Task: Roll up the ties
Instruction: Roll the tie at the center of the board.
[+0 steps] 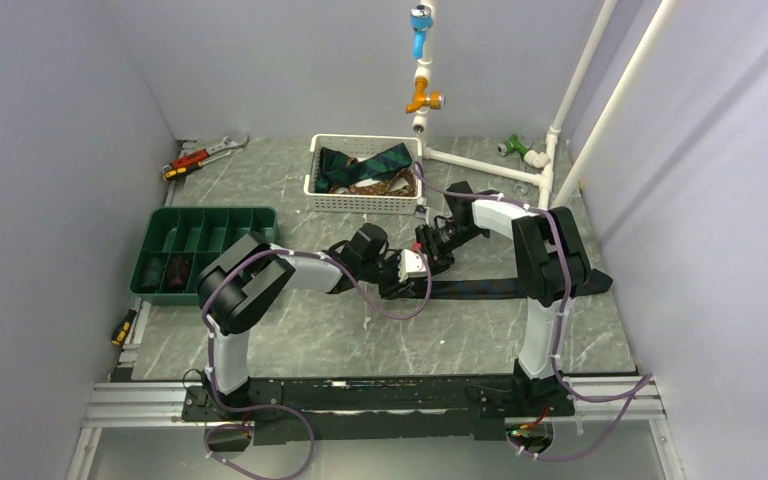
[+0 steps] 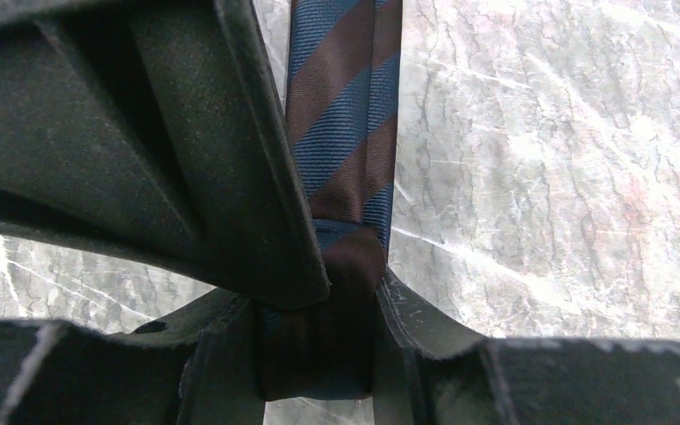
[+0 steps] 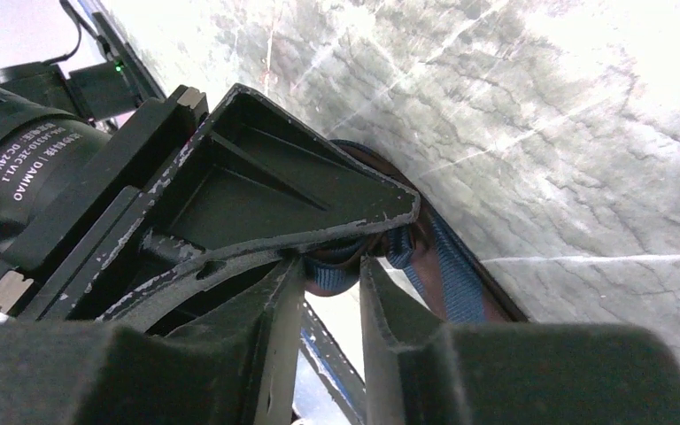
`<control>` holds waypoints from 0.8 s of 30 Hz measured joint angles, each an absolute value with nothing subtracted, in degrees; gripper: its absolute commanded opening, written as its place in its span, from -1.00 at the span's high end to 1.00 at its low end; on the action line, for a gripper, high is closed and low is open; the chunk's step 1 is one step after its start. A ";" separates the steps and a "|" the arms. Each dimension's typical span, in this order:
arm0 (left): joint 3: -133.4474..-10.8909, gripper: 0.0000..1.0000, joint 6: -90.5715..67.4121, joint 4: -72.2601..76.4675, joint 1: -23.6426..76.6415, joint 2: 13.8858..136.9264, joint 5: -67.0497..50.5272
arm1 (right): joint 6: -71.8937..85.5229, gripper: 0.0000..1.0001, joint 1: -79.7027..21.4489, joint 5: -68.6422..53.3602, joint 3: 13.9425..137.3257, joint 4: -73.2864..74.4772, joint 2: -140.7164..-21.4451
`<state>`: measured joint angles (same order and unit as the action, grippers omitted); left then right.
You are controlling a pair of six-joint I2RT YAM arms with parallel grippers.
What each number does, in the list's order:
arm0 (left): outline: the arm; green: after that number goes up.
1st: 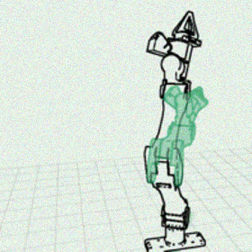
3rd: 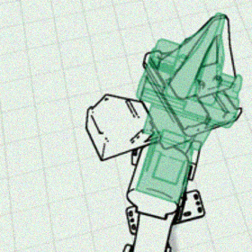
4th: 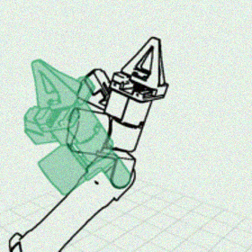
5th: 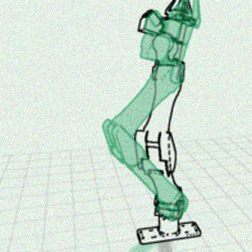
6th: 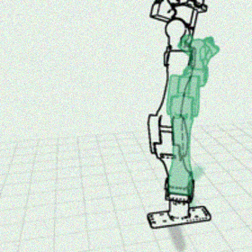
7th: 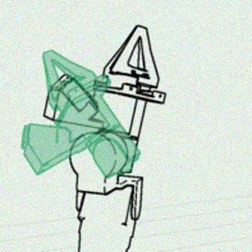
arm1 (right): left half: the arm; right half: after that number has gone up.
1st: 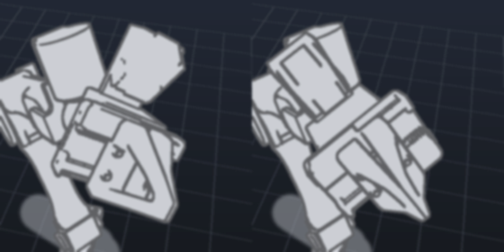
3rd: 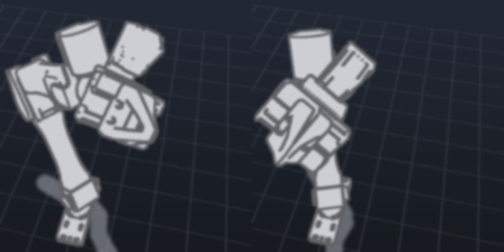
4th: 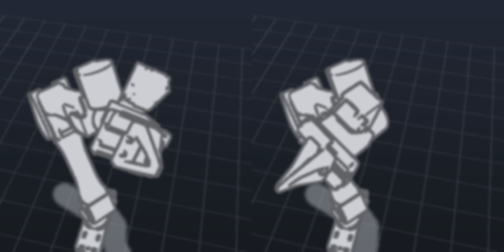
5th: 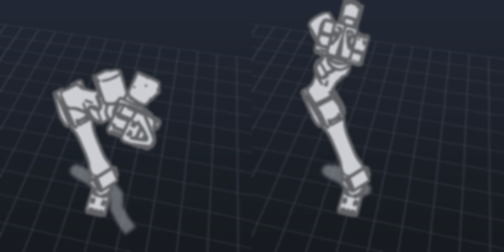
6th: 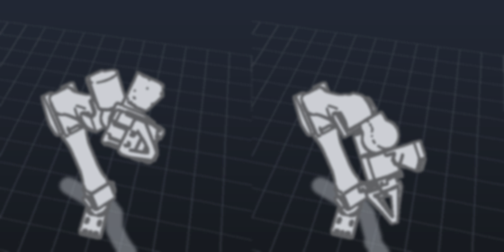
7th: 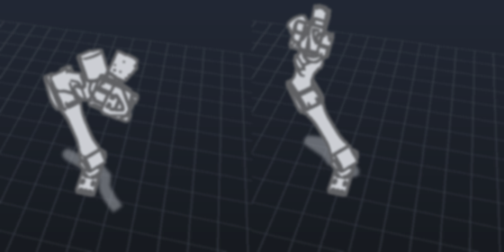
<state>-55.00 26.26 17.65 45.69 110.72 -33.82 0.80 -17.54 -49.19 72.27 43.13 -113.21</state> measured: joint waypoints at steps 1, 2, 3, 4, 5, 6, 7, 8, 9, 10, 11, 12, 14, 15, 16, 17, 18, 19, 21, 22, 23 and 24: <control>-55.02 0.41 26.26 17.63 45.69 110.72 -33.76 | 0.93 0.90 -17.56 -49.71 72.23 43.07 -113.34; -55.05 0.39 26.26 17.56 45.69 110.72 -33.76 | 0.89 1.00 -17.58 -49.93 72.18 43.00 -113.40; -55.11 0.35 26.26 17.45 45.69 110.72 -33.76 | 1.28 1.00 -17.63 -50.09 71.99 42.96 -113.43; -55.11 0.26 26.26 17.45 45.69 110.72 -33.76 | 1.06 1.00 -17.65 -50.04 71.88 42.89 -113.43; -55.11 0.19 26.26 17.45 45.74 110.72 -33.76 | 0.99 1.00 -17.67 -49.95 71.83 42.94 -113.43; -55.09 0.11 26.28 17.47 45.74 110.72 -33.78 | 0.82 1.00 -17.65 -49.87 71.75 42.94 -113.43; -55.00 0.00 26.30 17.58 45.74 110.72 -33.82 | 0.47 1.00 -17.65 -49.74 71.66 42.96 -113.45; -54.78 -0.11 26.37 18.04 45.74 110.69 -33.87 | 0.10 1.00 -17.67 -49.47 71.61 42.96 -113.43; -54.61 -0.19 26.57 18.50 45.74 110.69 -33.91 | -0.45 1.00 -17.67 -48.45 71.46 42.85 -113.45; -54.39 -0.26 26.79 19.16 45.74 110.69 -33.82 | -0.86 1.00 -17.65 -47.27 71.13 42.63 -113.45; -54.17 -0.32 27.05 19.97 45.67 110.69 -33.47 | -1.13 1.00 -17.58 -46.22 70.61 42.37 -113.49; -53.91 -0.38 27.33 20.80 45.56 110.69 -33.36 | -1.26 1.00 -17.47 -45.63 70.30 42.30 -113.56; -53.30 -0.46 27.49 22.50 45.36 110.69 -33.28 | -1.39 1.00 -17.15 -44.36 70.13 42.26 -113.60; -52.95 -0.49 27.42 23.35 45.28 110.63 -33.30 | -1.48 1.00 -16.99 -43.51 70.11 42.26 -113.62; -52.42 -0.53 27.42 24.53 45.19 110.59 -33.30 | -1.50 1.00 -16.93 -42.83 70.11 42.28 -113.69; -51.90 -0.59 27.44 25.67 45.12 110.50 -33.28 | -1.50 1.00 -16.93 -42.33 70.13 42.30 -113.78; -51.16 -0.62 27.35 26.76 45.04 110.34 -33.43 | -1.50 1.00 -16.95 -42.00 70.19 42.37 -113.82; -50.30 -0.64 27.20 27.53 44.95 110.04 -33.95 | -1.56 1.00 -16.95 -41.67 70.39 42.48 -113.97; -47.48 -0.66 26.63 30.20 44.69 109.03 -35.16 | -1.85 1.00 -16.97 -40.93 71.11 43.24 -114.48; -46.54 -0.66 26.22 31.16 44.51 108.75 -35.46 | -2.07 1.00 -16.97 -40.71 71.31 43.46 -114.67; -45.52 -0.66 25.61 32.64 44.21 108.60 -35.99 | -2.24 1.00 -16.97 -40.47 71.33 43.57 -114.67; -44.88 -0.66 24.88 33.91 43.90 108.60 -36.38 | -2.52 1.00 -16.97 -40.25 71.33 43.64 -114.65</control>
<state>-44.88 24.88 33.91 43.90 108.60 -36.38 -2.52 -16.97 -40.25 71.33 43.64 -114.65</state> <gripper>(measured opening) 0.825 0.019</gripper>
